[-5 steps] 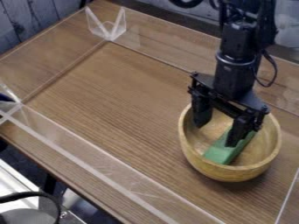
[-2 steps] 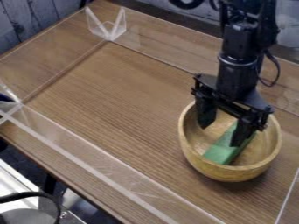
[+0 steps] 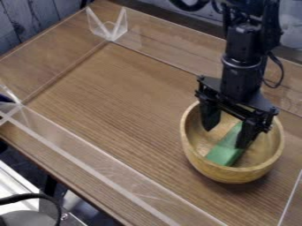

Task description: Remove the green block from inside the brown bowl and put it on the table

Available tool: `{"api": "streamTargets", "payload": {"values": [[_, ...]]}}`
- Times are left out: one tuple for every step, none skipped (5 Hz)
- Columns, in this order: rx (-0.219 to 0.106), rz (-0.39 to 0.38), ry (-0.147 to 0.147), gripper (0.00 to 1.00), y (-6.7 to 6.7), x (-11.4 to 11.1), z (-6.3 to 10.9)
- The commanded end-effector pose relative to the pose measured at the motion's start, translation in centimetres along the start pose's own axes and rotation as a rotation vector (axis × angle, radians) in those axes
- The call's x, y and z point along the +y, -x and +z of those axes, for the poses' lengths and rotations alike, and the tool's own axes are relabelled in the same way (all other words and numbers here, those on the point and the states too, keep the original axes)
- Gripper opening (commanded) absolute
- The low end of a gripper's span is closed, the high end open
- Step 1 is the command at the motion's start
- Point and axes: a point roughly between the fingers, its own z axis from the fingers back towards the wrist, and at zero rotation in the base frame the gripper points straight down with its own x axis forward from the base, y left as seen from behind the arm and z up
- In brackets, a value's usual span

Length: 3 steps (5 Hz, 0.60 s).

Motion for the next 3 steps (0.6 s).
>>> {"api": "streamTargets", "payload": {"values": [[-0.058,-0.010,0.009,1.00,-0.93,-0.58,1.05],[-0.062,-0.005,0.010,1.00,-0.97,-0.62,0.89],[-0.065,0.002,0.010,1.00,-0.95,-0.60,0.78]]}}
